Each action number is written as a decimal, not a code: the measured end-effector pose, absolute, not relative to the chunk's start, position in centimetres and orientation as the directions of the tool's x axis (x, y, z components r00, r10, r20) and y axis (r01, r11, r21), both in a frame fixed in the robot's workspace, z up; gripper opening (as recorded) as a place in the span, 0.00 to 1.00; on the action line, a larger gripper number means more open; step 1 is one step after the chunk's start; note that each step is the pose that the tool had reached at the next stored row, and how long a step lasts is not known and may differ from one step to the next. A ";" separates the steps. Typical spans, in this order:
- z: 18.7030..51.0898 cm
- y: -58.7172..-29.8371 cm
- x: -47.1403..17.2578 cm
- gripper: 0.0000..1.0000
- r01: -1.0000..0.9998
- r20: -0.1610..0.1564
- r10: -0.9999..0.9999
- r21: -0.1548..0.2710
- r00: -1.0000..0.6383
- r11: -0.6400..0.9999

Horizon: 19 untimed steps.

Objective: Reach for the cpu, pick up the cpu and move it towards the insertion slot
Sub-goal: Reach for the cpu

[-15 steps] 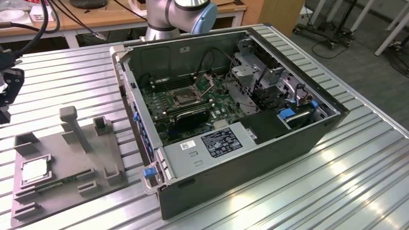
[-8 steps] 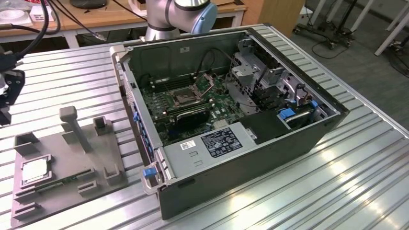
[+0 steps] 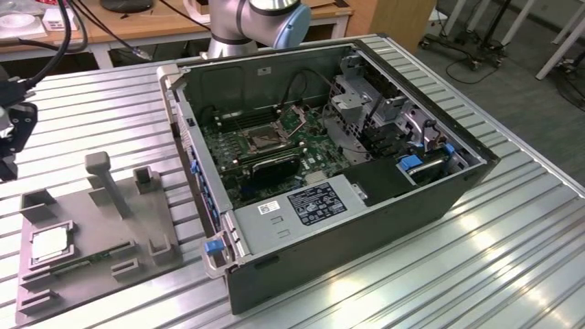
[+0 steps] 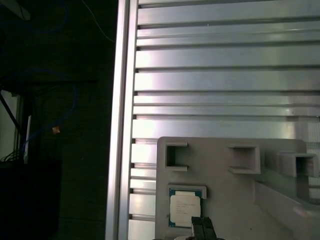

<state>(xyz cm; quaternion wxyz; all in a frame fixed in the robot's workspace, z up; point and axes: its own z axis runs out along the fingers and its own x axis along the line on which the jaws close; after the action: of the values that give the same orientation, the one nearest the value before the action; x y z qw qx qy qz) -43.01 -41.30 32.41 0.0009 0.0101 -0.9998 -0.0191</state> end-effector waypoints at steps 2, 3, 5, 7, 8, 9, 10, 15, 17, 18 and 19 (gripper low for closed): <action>32.3 -41.3 -43.0 0.11 -0.020 0.002 -0.020 0.038 -1.000 0.999; 32.2 -41.3 -43.0 0.11 -0.020 0.001 -0.020 0.038 -1.000 0.999; 32.1 -41.4 -43.1 0.11 -0.020 0.002 -0.020 0.038 -1.000 0.999; 31.9 -41.4 -43.2 0.11 -0.020 0.002 -0.020 0.038 -1.000 0.999; 31.9 -41.4 -43.3 0.11 -0.020 0.002 -0.020 0.038 -1.000 0.999; 31.8 -41.4 -43.4 0.11 -0.020 0.002 -0.020 0.038 -1.000 0.999; 31.8 -41.4 -43.5 0.11 -0.020 0.002 -0.020 0.038 -1.000 0.999; 31.6 -41.5 -43.7 0.11 -0.020 0.001 -0.020 0.038 -1.000 0.999; 31.5 -41.5 -43.7 0.11 -0.020 0.002 -0.020 0.038 -1.000 0.999; 31.5 -41.5 -43.7 0.11 -0.020 0.002 -0.020 0.038 -1.000 0.999; 31.5 -41.5 -43.7 0.11 -0.020 0.002 -0.020 0.038 -1.000 0.999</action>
<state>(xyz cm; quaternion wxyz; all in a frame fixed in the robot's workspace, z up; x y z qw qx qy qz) -43.71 -41.46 31.47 0.0010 0.0101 -0.9998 -0.0191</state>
